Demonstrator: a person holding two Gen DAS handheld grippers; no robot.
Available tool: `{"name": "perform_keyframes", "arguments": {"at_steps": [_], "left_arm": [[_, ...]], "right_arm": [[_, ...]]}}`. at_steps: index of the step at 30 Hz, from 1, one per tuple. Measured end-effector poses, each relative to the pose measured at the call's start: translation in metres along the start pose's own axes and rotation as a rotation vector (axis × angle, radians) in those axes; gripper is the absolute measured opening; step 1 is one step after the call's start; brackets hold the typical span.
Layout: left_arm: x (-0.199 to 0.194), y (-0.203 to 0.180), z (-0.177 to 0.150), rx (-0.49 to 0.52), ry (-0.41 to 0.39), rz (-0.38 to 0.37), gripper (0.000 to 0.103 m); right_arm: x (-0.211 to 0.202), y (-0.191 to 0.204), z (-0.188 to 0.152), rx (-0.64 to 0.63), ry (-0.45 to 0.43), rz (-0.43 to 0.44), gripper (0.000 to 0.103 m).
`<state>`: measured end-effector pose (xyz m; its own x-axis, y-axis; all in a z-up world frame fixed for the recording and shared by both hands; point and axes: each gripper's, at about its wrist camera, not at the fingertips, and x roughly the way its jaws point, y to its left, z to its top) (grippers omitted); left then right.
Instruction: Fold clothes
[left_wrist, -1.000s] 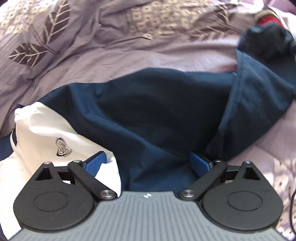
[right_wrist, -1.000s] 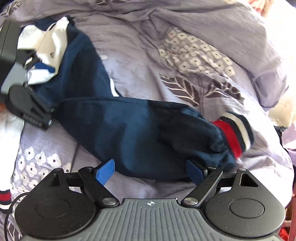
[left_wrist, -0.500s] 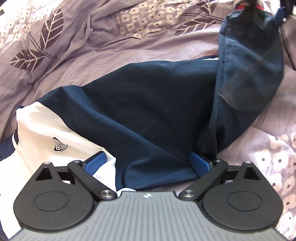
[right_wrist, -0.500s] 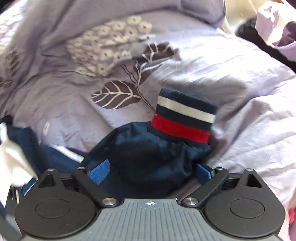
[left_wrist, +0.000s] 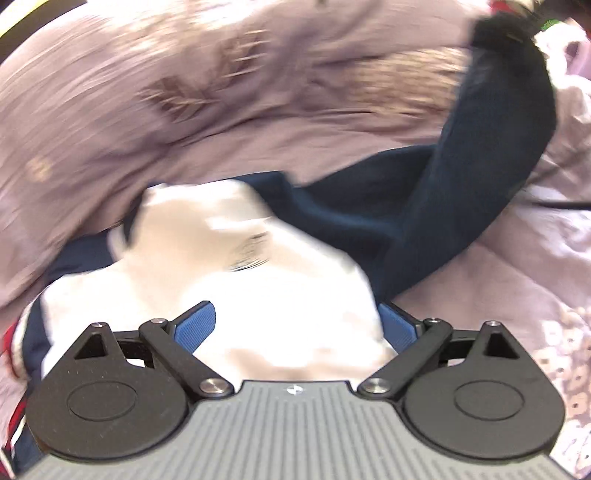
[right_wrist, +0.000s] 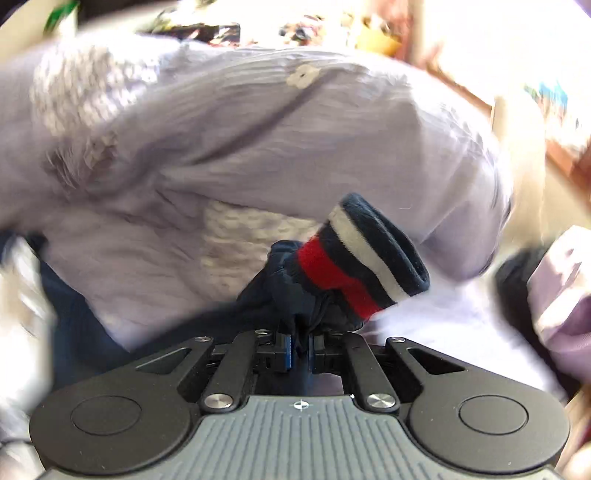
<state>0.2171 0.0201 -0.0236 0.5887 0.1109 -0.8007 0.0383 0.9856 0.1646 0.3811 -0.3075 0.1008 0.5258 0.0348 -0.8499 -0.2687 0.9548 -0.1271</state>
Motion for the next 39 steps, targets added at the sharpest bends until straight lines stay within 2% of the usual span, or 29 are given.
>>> {"name": "perform_keyframes", "arguments": {"at_steps": [2, 3, 4, 5, 7, 9, 10, 12, 15, 17, 19, 20, 23, 28, 32, 35, 39], "left_arm": [[0.002, 0.018, -0.007, -0.055, 0.036, 0.004, 0.098], [0.003, 0.027, -0.011, -0.082, 0.057, 0.005, 0.098], [0.005, 0.035, -0.015, -0.109, 0.078, 0.006, 0.098], [0.008, 0.043, -0.019, -0.135, 0.097, 0.001, 0.098], [0.009, 0.052, -0.028, -0.180, 0.118, -0.019, 0.098], [0.010, 0.057, -0.033, -0.214, 0.132, -0.037, 0.098], [0.011, 0.059, -0.034, -0.226, 0.137, -0.046, 0.098], [0.013, 0.058, -0.036, -0.227, 0.148, -0.052, 0.098], [0.020, 0.049, -0.040, -0.207, 0.168, -0.051, 0.098], [0.022, 0.041, -0.043, -0.181, 0.170, -0.044, 0.098], [0.023, 0.033, -0.046, -0.151, 0.169, -0.030, 0.098], [0.023, 0.029, -0.046, -0.135, 0.165, -0.018, 0.098], [0.019, 0.024, -0.046, -0.106, 0.154, -0.001, 0.098], [0.021, 0.026, -0.046, -0.127, 0.168, -0.012, 0.098], [0.022, 0.026, -0.044, -0.129, 0.173, -0.012, 0.098], [0.015, 0.029, -0.035, -0.140, 0.156, -0.020, 0.097], [-0.003, 0.041, 0.000, -0.184, 0.053, -0.087, 0.097]], "right_arm": [[0.023, -0.018, -0.011, -0.012, 0.159, 0.040, 0.017], [0.034, -0.025, -0.017, -0.015, 0.242, 0.056, 0.027], [0.041, -0.028, -0.028, -0.006, 0.336, 0.057, 0.032], [0.047, -0.029, -0.038, -0.004, 0.420, 0.059, 0.043], [0.036, -0.022, -0.049, -0.084, 0.476, 0.058, 0.054], [0.012, -0.009, -0.049, -0.195, 0.479, 0.020, 0.059], [-0.003, -0.004, -0.044, -0.234, 0.456, 0.017, 0.068], [-0.033, 0.006, -0.032, -0.308, 0.405, 0.012, 0.077], [-0.069, 0.023, -0.006, -0.386, 0.264, 0.006, 0.082], [-0.075, 0.036, 0.008, -0.412, 0.169, 0.009, 0.088], [-0.053, 0.055, 0.015, -0.452, 0.147, 0.034, 0.089], [-0.031, 0.064, 0.019, -0.458, 0.188, 0.035, 0.085], [0.024, 0.096, 0.022, -0.468, 0.297, 0.019, 0.062], [0.057, 0.140, 0.004, -0.536, 0.348, 0.093, 0.064], [0.078, 0.156, -0.013, -0.620, 0.405, 0.015, 0.066], [0.075, 0.138, -0.034, -0.610, 0.430, -0.037, 0.067], [0.051, 0.103, -0.069, -0.548, 0.430, -0.061, 0.068]]}}
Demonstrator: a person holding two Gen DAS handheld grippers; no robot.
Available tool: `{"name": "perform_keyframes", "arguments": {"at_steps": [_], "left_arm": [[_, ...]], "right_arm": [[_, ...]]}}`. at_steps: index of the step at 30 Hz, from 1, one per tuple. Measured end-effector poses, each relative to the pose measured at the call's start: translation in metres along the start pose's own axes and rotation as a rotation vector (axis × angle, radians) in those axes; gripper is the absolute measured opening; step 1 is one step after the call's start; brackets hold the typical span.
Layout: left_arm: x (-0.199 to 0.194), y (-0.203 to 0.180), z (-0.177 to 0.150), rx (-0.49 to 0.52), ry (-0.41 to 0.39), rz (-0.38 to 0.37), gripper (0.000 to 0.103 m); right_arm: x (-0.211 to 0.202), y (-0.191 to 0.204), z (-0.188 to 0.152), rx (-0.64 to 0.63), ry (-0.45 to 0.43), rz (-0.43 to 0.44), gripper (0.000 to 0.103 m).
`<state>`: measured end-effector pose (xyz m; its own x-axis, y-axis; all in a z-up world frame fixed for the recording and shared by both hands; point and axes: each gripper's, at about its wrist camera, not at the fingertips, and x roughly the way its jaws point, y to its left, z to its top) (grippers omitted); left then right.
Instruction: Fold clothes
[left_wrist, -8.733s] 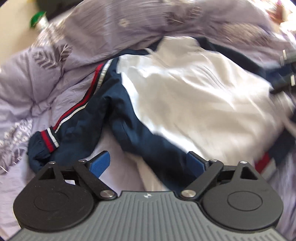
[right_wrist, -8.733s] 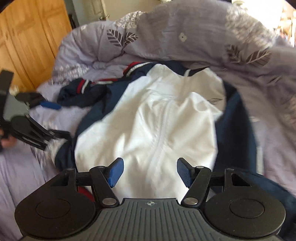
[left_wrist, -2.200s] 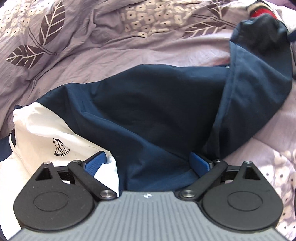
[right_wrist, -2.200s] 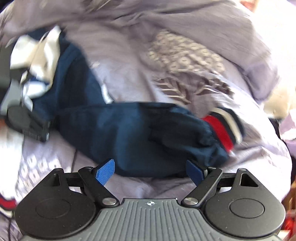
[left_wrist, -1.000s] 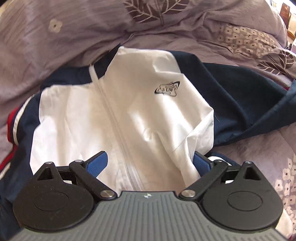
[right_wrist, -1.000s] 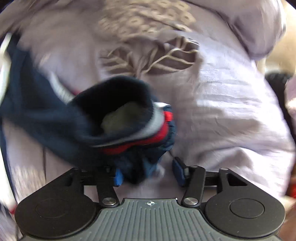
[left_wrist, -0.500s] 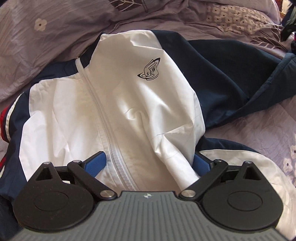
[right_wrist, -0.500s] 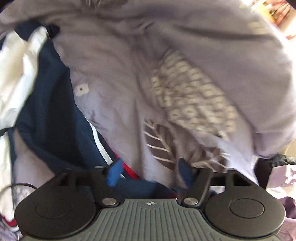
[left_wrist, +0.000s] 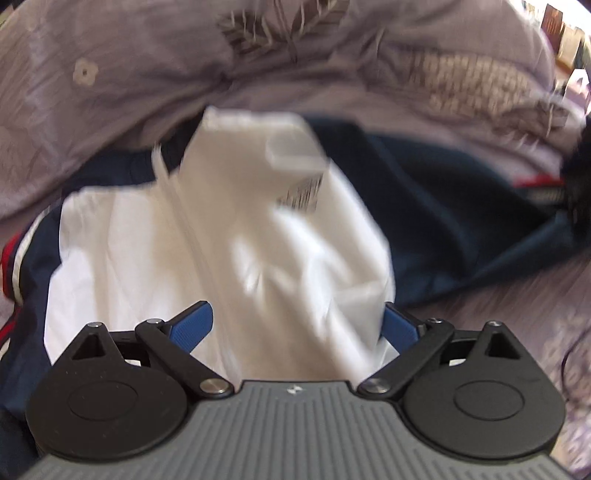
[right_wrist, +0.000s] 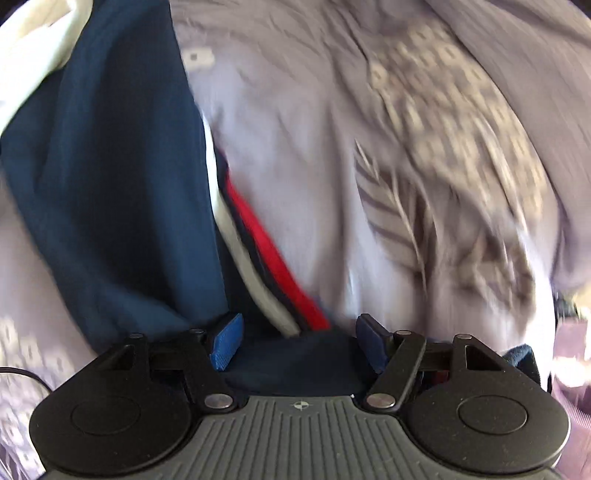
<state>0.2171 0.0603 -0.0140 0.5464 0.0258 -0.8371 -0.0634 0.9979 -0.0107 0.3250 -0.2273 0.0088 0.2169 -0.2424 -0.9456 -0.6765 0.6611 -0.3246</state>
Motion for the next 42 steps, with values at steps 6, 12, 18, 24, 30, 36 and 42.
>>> {"name": "perform_keyframes", "arguments": {"at_steps": [6, 12, 18, 24, 30, 36, 42], "left_arm": [[0.009, -0.039, 0.053, 0.009, -0.060, -0.177, 0.097], [0.045, -0.139, 0.029, 0.168, 0.042, -0.332, 0.098], [0.061, -0.203, -0.039, 0.365, 0.067, -0.277, 0.100], [0.063, -0.203, -0.038, 0.332, 0.096, -0.286, 0.101], [0.057, -0.199, -0.043, 0.325, 0.095, -0.282, 0.102], [0.059, -0.197, -0.046, 0.313, 0.092, -0.276, 0.102], [0.058, -0.193, -0.045, 0.303, 0.087, -0.282, 0.102]], "right_arm": [[-0.023, 0.000, -0.087, 0.104, -0.052, 0.093, 0.068], [-0.030, 0.003, -0.136, 0.230, -0.045, 0.207, 0.071], [-0.077, -0.029, -0.128, 0.242, -0.163, 0.189, 0.071], [-0.090, -0.070, -0.051, 0.157, -0.344, 0.066, 0.077], [-0.014, -0.061, 0.054, 0.053, -0.270, 0.122, 0.060], [0.023, -0.025, 0.078, 0.011, -0.226, 0.139, 0.051], [0.016, -0.023, 0.101, -0.024, -0.354, 0.295, 0.053]]}}
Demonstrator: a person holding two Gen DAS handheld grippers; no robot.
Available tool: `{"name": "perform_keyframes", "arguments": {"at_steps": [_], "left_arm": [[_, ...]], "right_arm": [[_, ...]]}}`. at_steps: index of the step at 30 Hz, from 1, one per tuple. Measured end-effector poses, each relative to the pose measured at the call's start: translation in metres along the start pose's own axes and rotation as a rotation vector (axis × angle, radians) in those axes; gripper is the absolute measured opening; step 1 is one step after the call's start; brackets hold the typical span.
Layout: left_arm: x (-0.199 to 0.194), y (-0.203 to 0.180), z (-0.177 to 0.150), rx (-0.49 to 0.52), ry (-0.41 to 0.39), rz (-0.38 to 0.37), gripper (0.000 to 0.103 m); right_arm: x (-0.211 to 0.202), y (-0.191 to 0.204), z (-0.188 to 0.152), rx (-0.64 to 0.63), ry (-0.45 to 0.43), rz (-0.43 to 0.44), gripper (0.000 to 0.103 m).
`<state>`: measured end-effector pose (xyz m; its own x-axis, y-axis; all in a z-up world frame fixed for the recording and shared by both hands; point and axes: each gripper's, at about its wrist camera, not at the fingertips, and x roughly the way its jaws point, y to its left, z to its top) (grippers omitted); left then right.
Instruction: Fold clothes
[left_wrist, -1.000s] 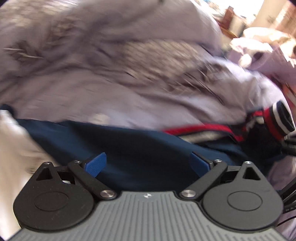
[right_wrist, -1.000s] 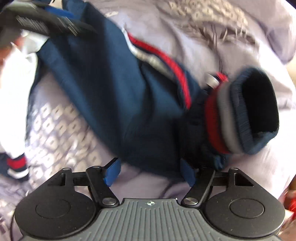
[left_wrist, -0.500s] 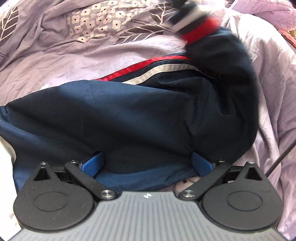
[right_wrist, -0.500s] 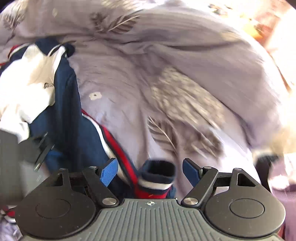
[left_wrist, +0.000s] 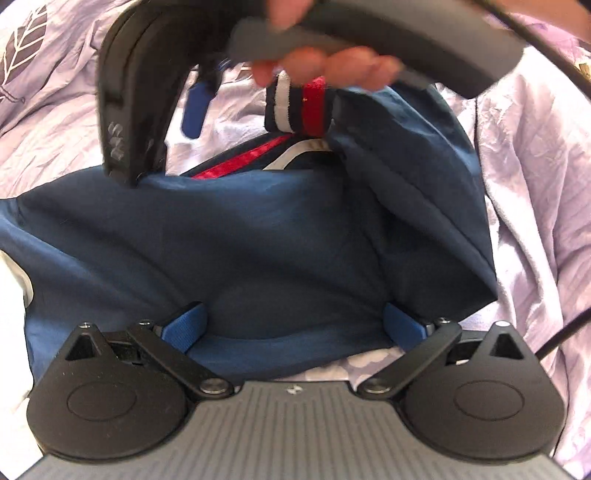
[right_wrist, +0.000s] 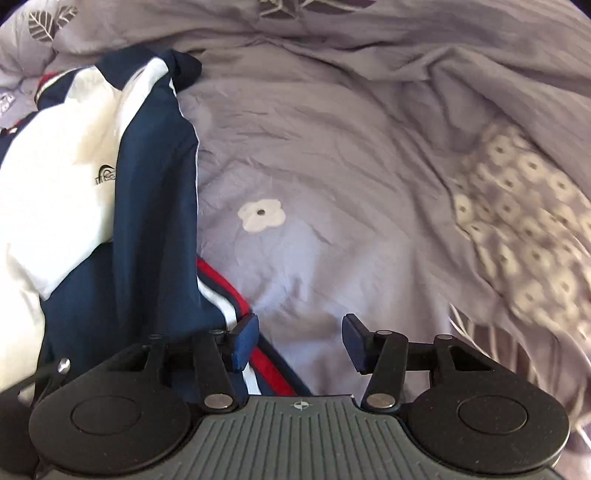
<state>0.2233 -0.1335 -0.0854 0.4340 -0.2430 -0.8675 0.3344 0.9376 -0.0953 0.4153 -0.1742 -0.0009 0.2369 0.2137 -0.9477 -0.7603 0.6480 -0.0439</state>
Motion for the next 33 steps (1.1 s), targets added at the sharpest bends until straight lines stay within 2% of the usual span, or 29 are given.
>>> {"name": "perform_keyframes", "arguments": {"at_steps": [2, 4, 5, 6, 7, 10, 12, 13, 15, 17, 18, 19, 20, 22, 24, 25, 27, 28, 29, 30, 31, 33], "left_arm": [[-0.007, 0.005, -0.001, -0.026, 0.010, -0.007, 0.102], [-0.020, 0.015, -0.006, -0.062, 0.013, -0.016, 0.102], [-0.028, 0.021, -0.008, -0.080, 0.011, -0.020, 0.102], [-0.036, 0.028, -0.011, -0.099, 0.006, -0.022, 0.102], [-0.043, 0.036, -0.013, -0.120, 0.001, -0.020, 0.102], [-0.061, 0.061, -0.017, -0.192, -0.012, -0.017, 0.102], [-0.068, 0.078, -0.017, -0.246, -0.021, -0.012, 0.102], [-0.071, 0.085, -0.017, -0.271, -0.025, -0.010, 0.102], [-0.074, 0.098, -0.015, -0.314, -0.033, -0.007, 0.102], [-0.074, 0.107, -0.012, -0.346, -0.042, -0.010, 0.102], [-0.074, 0.111, -0.011, -0.355, -0.042, -0.013, 0.102], [-0.072, 0.114, -0.012, -0.360, -0.038, -0.014, 0.101], [-0.072, 0.114, -0.011, -0.358, -0.034, -0.012, 0.100], [-0.078, 0.114, -0.012, -0.336, -0.030, 0.002, 0.099], [-0.083, 0.115, -0.011, -0.318, -0.029, 0.015, 0.099], [-0.088, 0.118, -0.011, -0.316, -0.031, 0.025, 0.099], [-0.099, 0.123, -0.012, -0.318, -0.038, 0.056, 0.099], [-0.107, 0.129, -0.013, -0.327, -0.044, 0.072, 0.099], [-0.113, 0.134, -0.012, -0.341, -0.054, 0.089, 0.099], [-0.117, 0.140, -0.011, -0.360, -0.065, 0.107, 0.099], [-0.122, 0.145, -0.009, -0.377, -0.079, 0.132, 0.099], [-0.132, 0.155, -0.008, -0.403, -0.107, 0.190, 0.099]], "right_arm": [[0.014, 0.014, 0.002, -0.029, 0.037, -0.028, 0.051], [0.015, 0.033, -0.006, -0.057, 0.019, -0.080, 0.030], [0.012, 0.042, -0.008, -0.078, -0.001, -0.113, 0.013], [0.006, 0.049, -0.010, -0.096, -0.024, -0.142, 0.006], [0.000, 0.056, -0.013, -0.114, -0.047, -0.170, 0.003], [-0.027, 0.059, -0.015, -0.105, -0.151, -0.260, 0.002], [-0.046, 0.054, -0.009, -0.091, -0.250, -0.431, 0.002], [-0.056, 0.045, -0.002, -0.078, -0.287, -0.480, 0.002], [-0.076, 0.016, 0.010, 0.003, -0.289, -0.375, 0.002], [-0.093, -0.018, 0.017, 0.124, -0.291, -0.049, 0.007], [-0.089, -0.022, 0.021, 0.146, -0.272, 0.037, 0.019], [-0.078, -0.015, 0.026, 0.128, -0.242, 0.051, 0.040], [-0.066, -0.007, 0.030, 0.102, -0.213, 0.054, 0.048], [-0.038, 0.021, 0.032, -0.003, -0.145, 0.009, 0.049], [-0.011, 0.040, 0.028, -0.040, -0.064, 0.071, 0.047], [-0.003, 0.050, 0.025, -0.051, -0.050, 0.085, 0.049], [0.004, 0.074, 0.014, -0.106, -0.066, 0.008, 0.050], [0.004, 0.083, 0.010, -0.120, -0.086, -0.035, 0.047], [0.003, 0.091, 0.006, -0.131, -0.107, -0.076, 0.033], [0.001, 0.095, 0.003, -0.127, -0.132, -0.104, 0.014], [-0.007, 0.097, 0.000, -0.122, -0.162, -0.108, 0.006], [-0.028, 0.087, -0.005, -0.055, -0.223, -0.041, 0.003]]}}
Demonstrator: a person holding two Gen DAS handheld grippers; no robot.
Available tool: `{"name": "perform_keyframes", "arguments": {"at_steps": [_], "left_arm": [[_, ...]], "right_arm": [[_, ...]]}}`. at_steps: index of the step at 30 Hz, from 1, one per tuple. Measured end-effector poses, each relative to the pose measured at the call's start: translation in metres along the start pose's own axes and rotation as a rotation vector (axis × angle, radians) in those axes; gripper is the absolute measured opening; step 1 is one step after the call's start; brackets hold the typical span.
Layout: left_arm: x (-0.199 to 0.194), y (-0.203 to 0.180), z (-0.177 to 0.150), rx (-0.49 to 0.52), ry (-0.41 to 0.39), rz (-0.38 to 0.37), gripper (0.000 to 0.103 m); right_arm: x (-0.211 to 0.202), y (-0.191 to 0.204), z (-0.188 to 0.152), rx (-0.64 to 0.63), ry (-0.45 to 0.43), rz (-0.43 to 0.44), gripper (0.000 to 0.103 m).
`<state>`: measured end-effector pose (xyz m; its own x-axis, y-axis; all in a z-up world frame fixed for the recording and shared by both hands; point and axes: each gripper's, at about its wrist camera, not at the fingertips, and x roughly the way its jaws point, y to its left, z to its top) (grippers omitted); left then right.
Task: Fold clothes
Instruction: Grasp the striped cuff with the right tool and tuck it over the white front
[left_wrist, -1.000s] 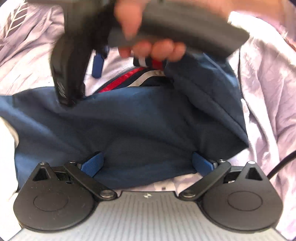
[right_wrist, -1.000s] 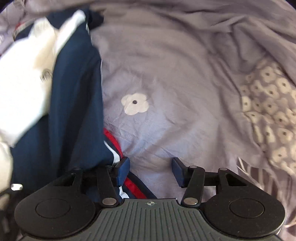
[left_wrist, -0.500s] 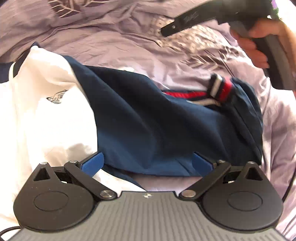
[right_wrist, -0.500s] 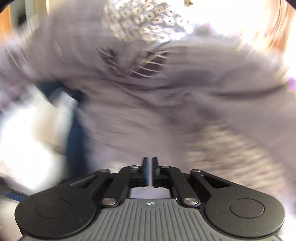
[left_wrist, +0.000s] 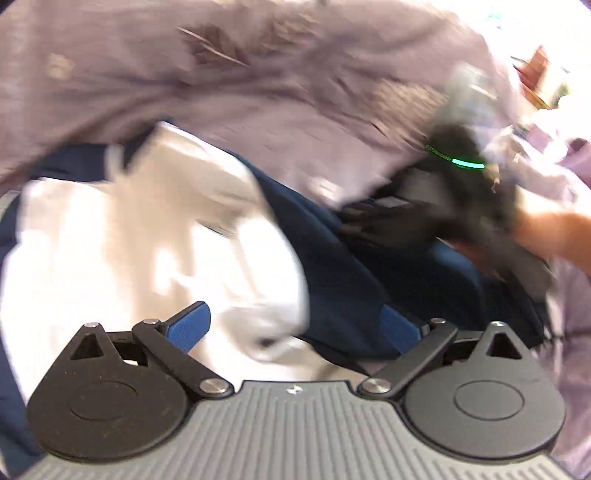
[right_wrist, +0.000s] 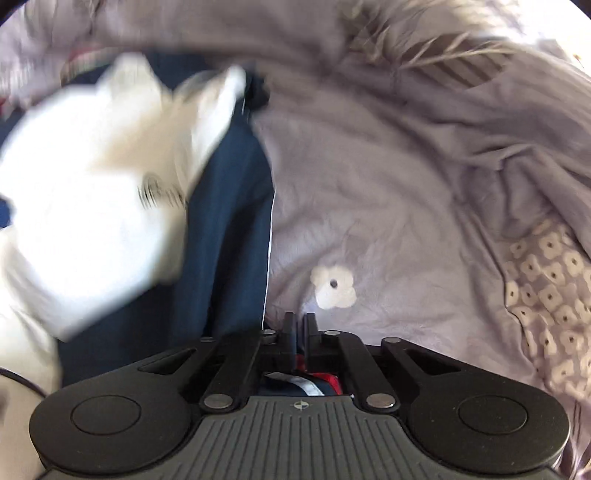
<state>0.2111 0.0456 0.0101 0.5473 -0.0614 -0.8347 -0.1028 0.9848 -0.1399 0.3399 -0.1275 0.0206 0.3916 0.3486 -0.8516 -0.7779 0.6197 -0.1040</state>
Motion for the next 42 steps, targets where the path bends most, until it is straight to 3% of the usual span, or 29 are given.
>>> {"name": "perform_keyframes", "arguments": {"at_steps": [3, 6, 7, 10, 15, 17, 18, 20, 24, 27, 30, 32, 33, 34, 37, 39, 40, 41, 42], "left_arm": [[0.001, 0.014, 0.002, -0.016, -0.018, 0.073, 0.100], [0.017, 0.026, -0.005, -0.013, 0.038, 0.134, 0.100], [0.024, 0.028, -0.009, -0.009, 0.064, 0.140, 0.100], [0.041, 0.030, -0.026, 0.008, 0.125, 0.154, 0.100], [0.043, 0.031, -0.040, 0.031, 0.138, 0.169, 0.100], [0.045, 0.032, -0.041, 0.022, 0.143, 0.160, 0.100], [0.046, 0.033, -0.041, 0.018, 0.145, 0.156, 0.100], [0.048, 0.034, -0.043, 0.012, 0.148, 0.150, 0.100], [0.050, 0.035, -0.045, 0.006, 0.148, 0.149, 0.101], [0.048, 0.036, -0.045, -0.006, 0.143, 0.139, 0.101], [0.046, 0.037, -0.041, -0.037, 0.126, 0.094, 0.101], [0.048, 0.035, -0.037, -0.051, 0.121, 0.078, 0.101], [0.051, 0.034, -0.036, -0.049, 0.125, 0.080, 0.102], [0.055, 0.032, -0.036, -0.042, 0.132, 0.089, 0.102], [0.070, 0.028, -0.039, -0.018, 0.149, 0.110, 0.103], [0.075, 0.026, -0.041, -0.009, 0.148, 0.116, 0.103], [0.075, 0.026, -0.042, -0.008, 0.146, 0.115, 0.103], [0.074, 0.026, -0.042, -0.006, 0.143, 0.114, 0.103], [0.074, 0.027, -0.043, -0.007, 0.140, 0.111, 0.103]], "right_arm": [[-0.021, -0.033, 0.003, 0.167, -0.049, 0.166, 0.009], [-0.018, -0.048, 0.009, 0.201, -0.035, 0.234, 0.036], [-0.014, -0.048, 0.010, 0.190, -0.018, 0.244, 0.039], [0.002, -0.041, 0.010, 0.155, 0.038, 0.289, 0.040], [0.012, -0.031, 0.004, 0.172, 0.069, 0.384, 0.040], [0.015, -0.029, 0.004, 0.162, 0.078, 0.400, 0.045], [0.017, -0.029, 0.004, 0.166, 0.087, 0.392, 0.055], [0.027, -0.021, 0.004, 0.149, 0.121, 0.316, 0.054], [0.035, 0.017, 0.010, 0.049, 0.124, 0.087, 0.014], [0.011, 0.019, 0.026, 0.058, 0.028, -0.074, 0.010], [-0.016, 0.007, 0.049, 0.067, -0.121, -0.283, 0.009], [-0.019, 0.010, 0.064, -0.055, -0.229, -0.480, 0.008], [-0.010, 0.006, 0.072, -0.082, -0.226, -0.510, 0.009], [0.000, 0.000, 0.079, -0.086, -0.216, -0.520, 0.009], [0.050, -0.040, 0.087, 0.163, -0.086, -0.344, 0.012], [0.067, -0.054, 0.077, 0.290, -0.017, -0.320, 0.015], [0.058, -0.055, 0.070, 0.344, -0.041, -0.309, 0.018], [0.041, -0.055, 0.062, 0.378, -0.083, -0.288, 0.034], [0.021, -0.054, 0.052, 0.404, -0.123, -0.275, 0.058]]}}
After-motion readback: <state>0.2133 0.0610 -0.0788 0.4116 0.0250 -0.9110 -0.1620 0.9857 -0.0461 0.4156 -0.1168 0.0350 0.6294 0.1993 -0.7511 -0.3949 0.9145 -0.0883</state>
